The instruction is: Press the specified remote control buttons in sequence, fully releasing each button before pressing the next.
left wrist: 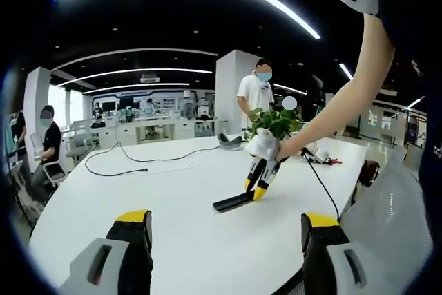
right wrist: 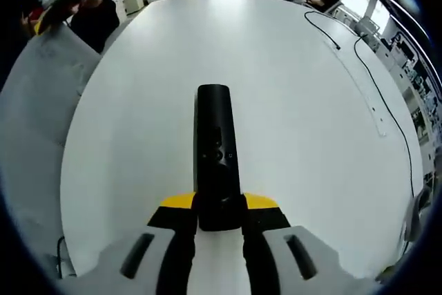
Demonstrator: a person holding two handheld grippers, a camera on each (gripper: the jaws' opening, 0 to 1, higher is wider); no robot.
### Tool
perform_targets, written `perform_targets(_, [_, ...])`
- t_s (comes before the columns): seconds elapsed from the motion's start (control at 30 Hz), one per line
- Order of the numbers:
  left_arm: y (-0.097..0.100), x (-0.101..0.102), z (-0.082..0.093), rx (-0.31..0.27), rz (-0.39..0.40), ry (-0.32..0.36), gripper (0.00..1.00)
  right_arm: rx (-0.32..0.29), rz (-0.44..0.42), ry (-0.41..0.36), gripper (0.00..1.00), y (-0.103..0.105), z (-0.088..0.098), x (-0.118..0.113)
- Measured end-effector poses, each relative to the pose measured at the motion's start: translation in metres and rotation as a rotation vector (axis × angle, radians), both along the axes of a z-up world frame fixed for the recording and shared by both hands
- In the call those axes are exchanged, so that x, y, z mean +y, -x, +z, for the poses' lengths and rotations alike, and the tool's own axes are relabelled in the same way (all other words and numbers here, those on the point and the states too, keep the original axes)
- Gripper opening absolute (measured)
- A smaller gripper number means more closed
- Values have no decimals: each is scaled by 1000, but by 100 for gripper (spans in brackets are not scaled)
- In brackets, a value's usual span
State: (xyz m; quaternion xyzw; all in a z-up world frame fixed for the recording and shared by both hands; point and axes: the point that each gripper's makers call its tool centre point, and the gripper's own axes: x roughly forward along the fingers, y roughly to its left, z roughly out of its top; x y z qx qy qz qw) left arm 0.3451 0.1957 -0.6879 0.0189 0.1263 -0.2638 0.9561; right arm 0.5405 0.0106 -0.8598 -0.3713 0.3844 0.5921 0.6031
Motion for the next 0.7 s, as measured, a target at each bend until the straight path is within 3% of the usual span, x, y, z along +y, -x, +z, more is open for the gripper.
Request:
perform_targets(0.17, [-1,1,-1,-3,1,-12,94,27,-48,-20,24,0,0,0])
perform_targets(0.37, [-1,3,-2,-8,7,-17,95,79,-232,-119,31,2,3,0])
perform_targets(0.6, [-1,5,-1,-18,14,-8,95,27,-410,-233,47,2,25,-10])
perform_targets(0.7, [-1,4,0,-22,10,-10,95,38,-451,-262,52,11,35,-14])
